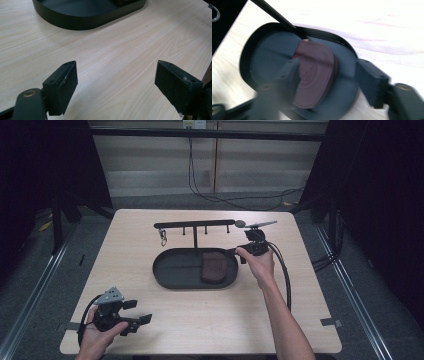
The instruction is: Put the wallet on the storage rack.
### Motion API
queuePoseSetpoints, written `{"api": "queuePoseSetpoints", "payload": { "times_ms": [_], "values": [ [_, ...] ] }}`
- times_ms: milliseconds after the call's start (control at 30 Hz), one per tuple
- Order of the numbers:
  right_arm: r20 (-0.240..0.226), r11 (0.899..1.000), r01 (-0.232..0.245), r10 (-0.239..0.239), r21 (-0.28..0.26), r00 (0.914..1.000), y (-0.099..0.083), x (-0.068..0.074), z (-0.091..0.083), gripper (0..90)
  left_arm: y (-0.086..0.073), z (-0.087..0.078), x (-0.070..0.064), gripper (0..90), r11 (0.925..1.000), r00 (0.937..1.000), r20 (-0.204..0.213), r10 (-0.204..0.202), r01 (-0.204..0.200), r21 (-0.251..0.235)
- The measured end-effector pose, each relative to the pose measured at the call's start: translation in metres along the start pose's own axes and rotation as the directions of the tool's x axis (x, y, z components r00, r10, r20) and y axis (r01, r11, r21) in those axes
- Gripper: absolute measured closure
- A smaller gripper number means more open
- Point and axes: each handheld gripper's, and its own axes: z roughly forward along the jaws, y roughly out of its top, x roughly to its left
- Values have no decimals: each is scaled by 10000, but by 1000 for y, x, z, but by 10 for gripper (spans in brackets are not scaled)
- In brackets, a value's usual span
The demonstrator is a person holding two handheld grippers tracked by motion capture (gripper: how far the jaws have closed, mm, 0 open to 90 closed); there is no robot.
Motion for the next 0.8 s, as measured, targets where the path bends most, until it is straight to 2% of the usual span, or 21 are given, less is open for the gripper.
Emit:
{"api": "queuePoseSetpoints", "payload": {
  "times_ms": [200, 300, 533, 800],
  "values": [
    [-17, 9977, 496, -497, -452, 9988, -12, 0, -14, 272, 0, 0, 1, 192, 10000, 10000, 10, -29, 29, -14],
    [122, 9976, 611, -607, -332, 9981, -18, -1, -20, 211, 0, 1, 1, 201, 10000, 10000, -33, -30, 30, 15],
    [98, 9939, 974, -970, -511, 9952, -35, -1, -31, 210, 0, 0, 2, 200, 9999, 9998, -127, -121, 121, -19],
    [148, 9907, 1178, -1170, -687, 9930, -54, -1, -43, 207, 0, 0, 3, 199, 9998, 9998, -119, -187, 187, -21]
  ]
}}
